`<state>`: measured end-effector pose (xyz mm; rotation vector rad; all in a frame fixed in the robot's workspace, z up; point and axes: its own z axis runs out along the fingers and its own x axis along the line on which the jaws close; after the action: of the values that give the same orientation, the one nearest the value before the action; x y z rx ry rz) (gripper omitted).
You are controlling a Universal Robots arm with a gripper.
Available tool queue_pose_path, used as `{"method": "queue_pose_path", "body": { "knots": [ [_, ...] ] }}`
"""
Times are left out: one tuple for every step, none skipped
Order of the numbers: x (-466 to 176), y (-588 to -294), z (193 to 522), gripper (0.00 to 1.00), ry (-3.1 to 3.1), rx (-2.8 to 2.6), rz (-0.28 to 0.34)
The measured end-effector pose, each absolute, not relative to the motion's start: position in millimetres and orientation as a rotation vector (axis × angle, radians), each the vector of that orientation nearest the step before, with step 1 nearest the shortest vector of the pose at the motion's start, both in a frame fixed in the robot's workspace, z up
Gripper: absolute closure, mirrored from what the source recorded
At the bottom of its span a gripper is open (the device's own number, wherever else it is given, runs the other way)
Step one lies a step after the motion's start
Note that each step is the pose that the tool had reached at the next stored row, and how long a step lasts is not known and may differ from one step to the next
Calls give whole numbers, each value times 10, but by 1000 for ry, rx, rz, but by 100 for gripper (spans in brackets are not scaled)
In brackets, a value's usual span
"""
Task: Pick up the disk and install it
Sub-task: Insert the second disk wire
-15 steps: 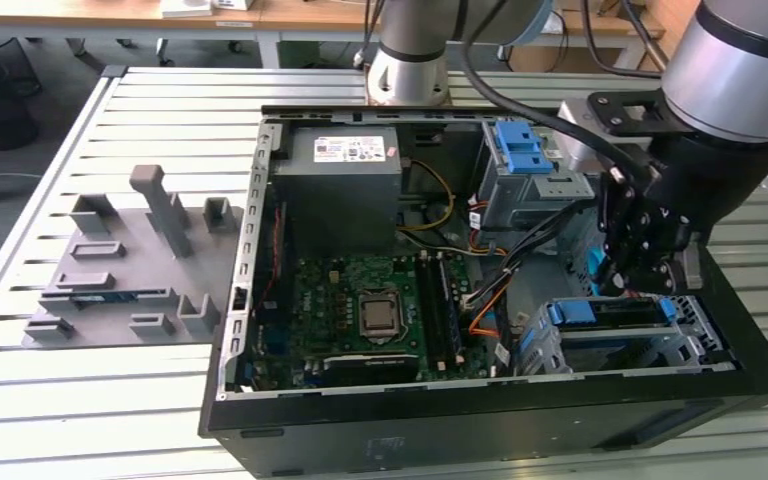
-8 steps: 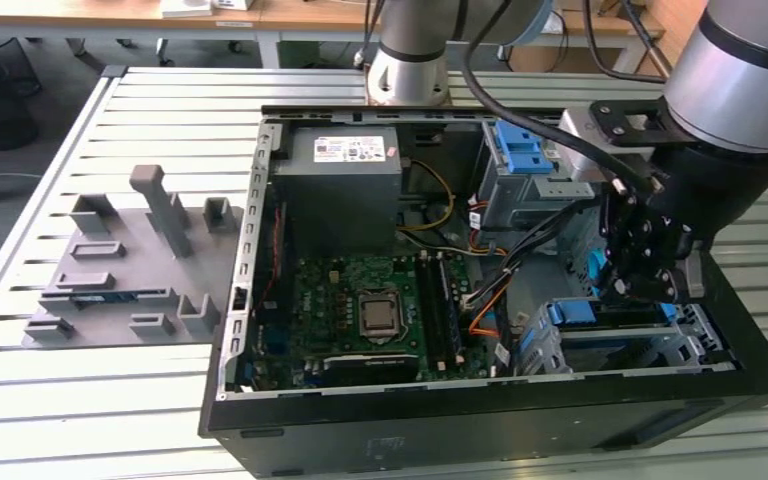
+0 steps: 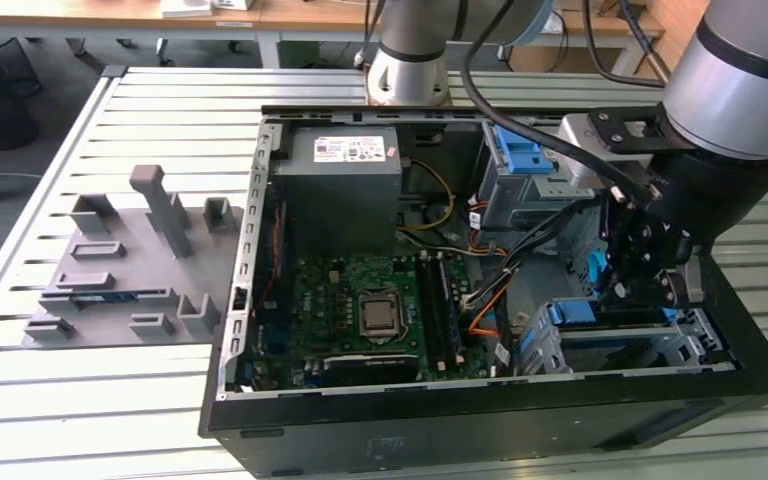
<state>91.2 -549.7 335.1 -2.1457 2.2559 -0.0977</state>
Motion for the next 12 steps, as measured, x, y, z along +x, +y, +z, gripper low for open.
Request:
{"method": "queue_pose_path", "body": {
  "knots": [
    [912,-5498,3349,84,2256,-2146,-98],
    [912,-5500,3347,84,2256,-2146,-97],
    [912,-5503,3346,84,2256,-2145,-97],
    [912,-5508,3345,84,2256,-2145,-97],
    [912,-5511,3346,84,2256,-2145,-97],
    [913,-5513,3346,84,2256,-2145,-97],
    [914,-5514,3346,84,2256,-2145,-97],
    [914,-5515,3346,84,2255,-2145,-96],
    [916,-5516,3345,84,2255,-2145,-95],
    [918,-5516,3346,84,2255,-2144,-95],
    [919,-5516,3345,84,2254,-2144,-94],
    [920,-5516,3345,84,2254,-2144,-94]
  ]
}}
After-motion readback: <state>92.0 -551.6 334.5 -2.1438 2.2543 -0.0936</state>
